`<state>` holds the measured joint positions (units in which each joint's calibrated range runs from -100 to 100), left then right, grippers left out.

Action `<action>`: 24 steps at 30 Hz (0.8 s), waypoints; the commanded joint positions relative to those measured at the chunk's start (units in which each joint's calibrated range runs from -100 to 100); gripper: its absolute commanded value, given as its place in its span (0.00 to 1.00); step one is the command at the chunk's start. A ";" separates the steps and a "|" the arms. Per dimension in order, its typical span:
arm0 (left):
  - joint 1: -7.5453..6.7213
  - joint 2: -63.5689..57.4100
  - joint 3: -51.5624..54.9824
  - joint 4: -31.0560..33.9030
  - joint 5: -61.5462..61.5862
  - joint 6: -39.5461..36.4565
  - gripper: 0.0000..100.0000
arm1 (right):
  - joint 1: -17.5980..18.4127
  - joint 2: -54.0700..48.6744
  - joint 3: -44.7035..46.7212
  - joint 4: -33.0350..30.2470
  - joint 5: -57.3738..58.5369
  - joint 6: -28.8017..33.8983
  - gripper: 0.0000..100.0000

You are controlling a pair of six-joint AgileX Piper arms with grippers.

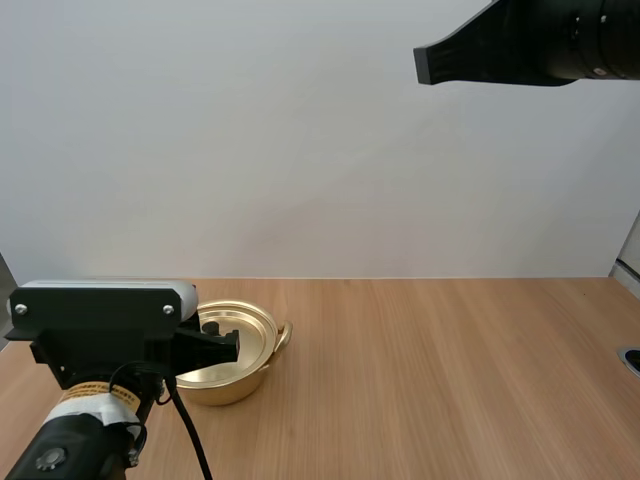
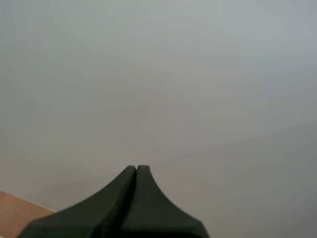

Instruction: Open the pot, put the car inside, and close it

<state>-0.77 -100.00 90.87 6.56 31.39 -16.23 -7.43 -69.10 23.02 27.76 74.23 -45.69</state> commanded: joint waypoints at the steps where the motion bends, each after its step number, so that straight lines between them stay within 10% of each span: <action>1: 0.02 0.00 0.99 0.05 1.71 -0.01 0.70 | 0.02 -0.05 -0.03 -0.03 0.85 -0.46 0.00; 24: 0.02 0.00 9.13 0.05 -1.30 -2.69 0.70 | -0.72 -0.05 -0.03 0.66 1.02 -0.46 0.00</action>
<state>-0.77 -100.00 100.00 6.56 30.07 -18.95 -8.09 -69.10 23.02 28.33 75.27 -46.07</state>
